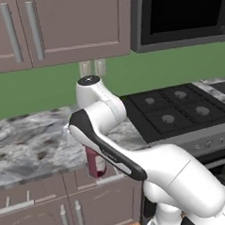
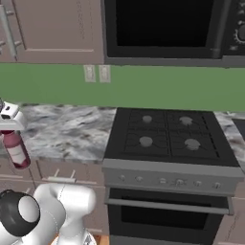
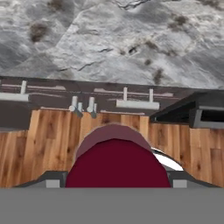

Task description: There is a wine glass and glass cup on the dining counter. Place the wine bottle next to the wine glass and the juice bottle next to the glass cup.

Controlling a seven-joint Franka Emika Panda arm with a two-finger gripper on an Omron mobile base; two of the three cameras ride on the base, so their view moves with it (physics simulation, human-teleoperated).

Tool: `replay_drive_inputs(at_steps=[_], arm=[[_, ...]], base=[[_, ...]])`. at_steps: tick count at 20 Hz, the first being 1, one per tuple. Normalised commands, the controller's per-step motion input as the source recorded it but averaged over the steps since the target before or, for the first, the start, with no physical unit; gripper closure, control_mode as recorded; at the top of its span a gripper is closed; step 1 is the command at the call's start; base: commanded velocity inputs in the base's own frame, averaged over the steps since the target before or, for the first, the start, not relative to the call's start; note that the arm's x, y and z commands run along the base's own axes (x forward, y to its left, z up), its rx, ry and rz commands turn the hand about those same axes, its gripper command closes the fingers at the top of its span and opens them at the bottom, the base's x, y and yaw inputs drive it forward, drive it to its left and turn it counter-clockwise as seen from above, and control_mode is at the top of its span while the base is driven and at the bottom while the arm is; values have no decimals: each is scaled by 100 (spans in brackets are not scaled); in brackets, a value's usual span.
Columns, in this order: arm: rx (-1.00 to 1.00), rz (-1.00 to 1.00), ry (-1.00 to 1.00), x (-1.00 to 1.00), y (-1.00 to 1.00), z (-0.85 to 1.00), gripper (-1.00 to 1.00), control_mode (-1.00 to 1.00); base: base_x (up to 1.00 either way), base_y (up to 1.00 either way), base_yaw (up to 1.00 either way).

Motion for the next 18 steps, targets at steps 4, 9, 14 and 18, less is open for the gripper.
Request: replay_drive_inputs(at_steps=[4,9,14,18], arm=[[0,0,0,0,0,0,100,100],[0,0,0,0,0,0,100,100],[0,0,0,0,0,0,100,100],[0,0,0,0,0,0,100,100]], base=[[-61,4,8],[-38,4,67],[-23,0,95],[-14,0,100]])
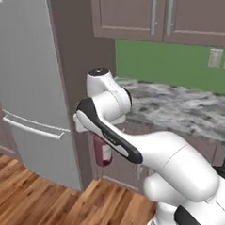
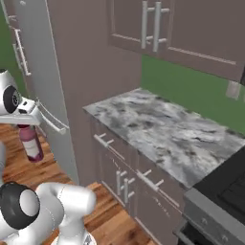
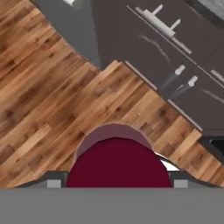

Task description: There is a wine glass and glass cup on the dining counter. Place the wine bottle next to the wine glass and the juice bottle next to the glass cup.

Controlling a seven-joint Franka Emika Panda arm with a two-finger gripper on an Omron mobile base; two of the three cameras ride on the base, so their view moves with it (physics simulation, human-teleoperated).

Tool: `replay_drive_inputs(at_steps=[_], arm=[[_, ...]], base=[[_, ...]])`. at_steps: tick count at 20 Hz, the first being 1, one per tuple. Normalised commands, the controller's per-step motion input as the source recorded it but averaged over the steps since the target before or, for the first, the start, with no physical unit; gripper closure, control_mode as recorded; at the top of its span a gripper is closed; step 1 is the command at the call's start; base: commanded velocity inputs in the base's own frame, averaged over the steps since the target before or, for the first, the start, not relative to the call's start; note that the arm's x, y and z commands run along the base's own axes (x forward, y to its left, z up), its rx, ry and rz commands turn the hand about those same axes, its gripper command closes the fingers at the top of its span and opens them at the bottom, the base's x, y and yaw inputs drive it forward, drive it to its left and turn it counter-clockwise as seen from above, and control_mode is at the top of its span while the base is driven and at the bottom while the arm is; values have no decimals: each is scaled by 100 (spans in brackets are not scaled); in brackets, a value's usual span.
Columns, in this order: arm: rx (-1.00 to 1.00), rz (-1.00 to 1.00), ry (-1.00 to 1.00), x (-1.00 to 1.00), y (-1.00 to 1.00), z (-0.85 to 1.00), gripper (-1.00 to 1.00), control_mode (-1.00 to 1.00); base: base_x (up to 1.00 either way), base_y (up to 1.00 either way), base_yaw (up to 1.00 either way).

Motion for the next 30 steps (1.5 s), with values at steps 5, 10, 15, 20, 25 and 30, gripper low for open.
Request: replay_drive_inputs(at_steps=[5,10,15,20,25,30], arm=[[0,0,0,0,0,0,100,100],[0,0,0,0,0,0,100,100],[0,0,0,0,0,0,100,100],[0,0,0,0,0,0,100,100],[0,0,0,0,0,0,100,100],[0,0,0,0,0,0,100,100]], base=[[-11,1,100],[0,1,100],[17,0,91],[63,-3,56],[81,-7,34],[83,-8,30]])
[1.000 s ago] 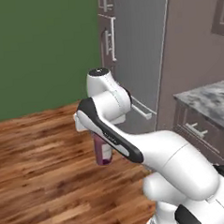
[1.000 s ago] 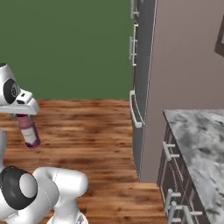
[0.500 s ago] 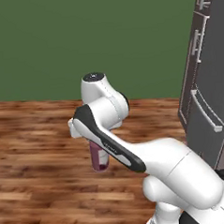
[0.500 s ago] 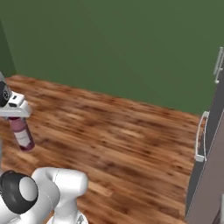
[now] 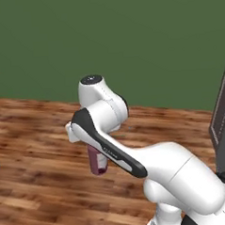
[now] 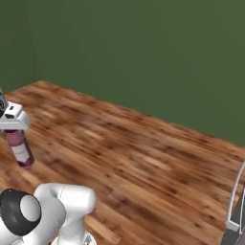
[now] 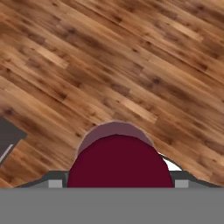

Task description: There is a wine glass and glass cup on the dining counter. Place the wine bottle next to the wine glass and the juice bottle next to the glass cup.

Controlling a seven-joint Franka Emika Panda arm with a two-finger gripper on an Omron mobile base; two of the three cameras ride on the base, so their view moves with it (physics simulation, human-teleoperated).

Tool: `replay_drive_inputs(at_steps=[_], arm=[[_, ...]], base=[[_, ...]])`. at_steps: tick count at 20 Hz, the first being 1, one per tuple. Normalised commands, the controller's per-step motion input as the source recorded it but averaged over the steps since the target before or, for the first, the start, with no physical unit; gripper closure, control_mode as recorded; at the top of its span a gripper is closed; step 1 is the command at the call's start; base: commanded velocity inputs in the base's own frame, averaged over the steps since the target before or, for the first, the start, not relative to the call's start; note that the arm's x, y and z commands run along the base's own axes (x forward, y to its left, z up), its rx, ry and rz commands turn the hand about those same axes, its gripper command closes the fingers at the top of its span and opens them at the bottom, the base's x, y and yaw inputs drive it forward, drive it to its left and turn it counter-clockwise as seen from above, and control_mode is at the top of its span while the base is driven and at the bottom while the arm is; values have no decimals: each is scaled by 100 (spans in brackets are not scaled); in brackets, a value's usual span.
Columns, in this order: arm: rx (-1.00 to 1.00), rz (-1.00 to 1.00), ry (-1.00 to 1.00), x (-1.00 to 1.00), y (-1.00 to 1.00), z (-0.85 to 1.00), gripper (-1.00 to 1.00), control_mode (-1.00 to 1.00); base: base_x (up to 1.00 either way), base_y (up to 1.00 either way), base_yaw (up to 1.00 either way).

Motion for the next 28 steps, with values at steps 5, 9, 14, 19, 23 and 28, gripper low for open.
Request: replay_drive_inputs(at_steps=[5,9,14,19,23,28], arm=[[0,0,0,0,0,0,100,100],[0,0,0,0,0,0,100,100],[0,0,0,0,0,0,100,100],[0,0,0,0,0,0,100,100],[0,0,0,0,0,0,100,100],[0,0,0,0,0,0,100,100]], base=[[84,-8,29],[85,-8,27],[85,-8,26],[85,-6,29],[84,-5,31],[84,-5,31]])
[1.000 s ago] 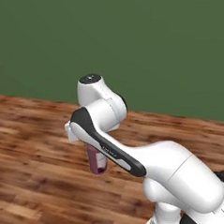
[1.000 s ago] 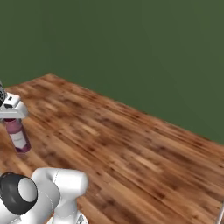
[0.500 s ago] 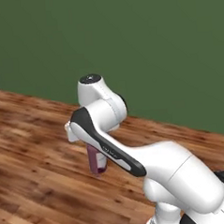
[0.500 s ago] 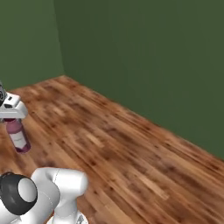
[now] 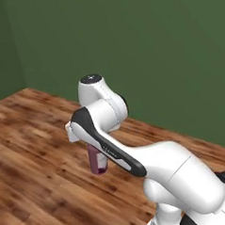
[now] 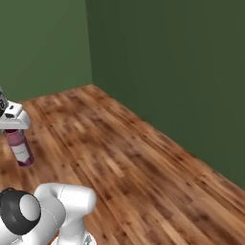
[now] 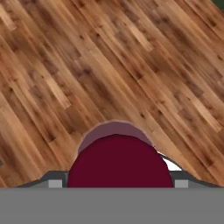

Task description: There is a wine glass and glass cup on the dining counter. Place the wine bottle next to the wine glass and the juice bottle next to the glass cup.

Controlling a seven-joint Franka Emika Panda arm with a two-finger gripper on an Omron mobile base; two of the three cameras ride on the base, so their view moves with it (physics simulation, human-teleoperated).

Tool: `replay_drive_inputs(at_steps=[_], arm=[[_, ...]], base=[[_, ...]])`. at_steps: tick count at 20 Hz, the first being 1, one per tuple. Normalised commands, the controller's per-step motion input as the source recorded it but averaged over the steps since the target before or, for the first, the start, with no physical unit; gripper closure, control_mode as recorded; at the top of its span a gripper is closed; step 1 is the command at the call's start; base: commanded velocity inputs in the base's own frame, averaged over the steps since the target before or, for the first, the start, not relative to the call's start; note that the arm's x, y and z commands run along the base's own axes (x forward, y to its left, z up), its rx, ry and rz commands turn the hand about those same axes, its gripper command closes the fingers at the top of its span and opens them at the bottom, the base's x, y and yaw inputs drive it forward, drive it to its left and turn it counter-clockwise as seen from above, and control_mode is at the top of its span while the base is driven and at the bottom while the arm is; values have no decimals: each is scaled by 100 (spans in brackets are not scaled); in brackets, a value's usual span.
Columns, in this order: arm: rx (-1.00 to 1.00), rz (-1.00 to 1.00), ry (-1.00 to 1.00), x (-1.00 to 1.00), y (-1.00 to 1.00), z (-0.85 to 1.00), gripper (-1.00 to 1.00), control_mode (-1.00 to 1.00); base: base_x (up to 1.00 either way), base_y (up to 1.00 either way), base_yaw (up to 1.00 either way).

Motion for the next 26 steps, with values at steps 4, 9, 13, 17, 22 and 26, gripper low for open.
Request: replay_drive_inputs(at_steps=[4,9,13,17,22,26], arm=[[0,0,0,0,0,0,100,100],[0,0,0,0,0,0,100,100],[0,0,0,0,0,0,100,100],[0,0,0,0,0,0,100,100],[0,0,0,0,0,0,100,100],[0,0,0,0,0,0,100,100]], base=[[84,-5,31],[84,-5,31],[84,-6,30],[84,-6,30],[84,-5,29],[85,-5,29]])
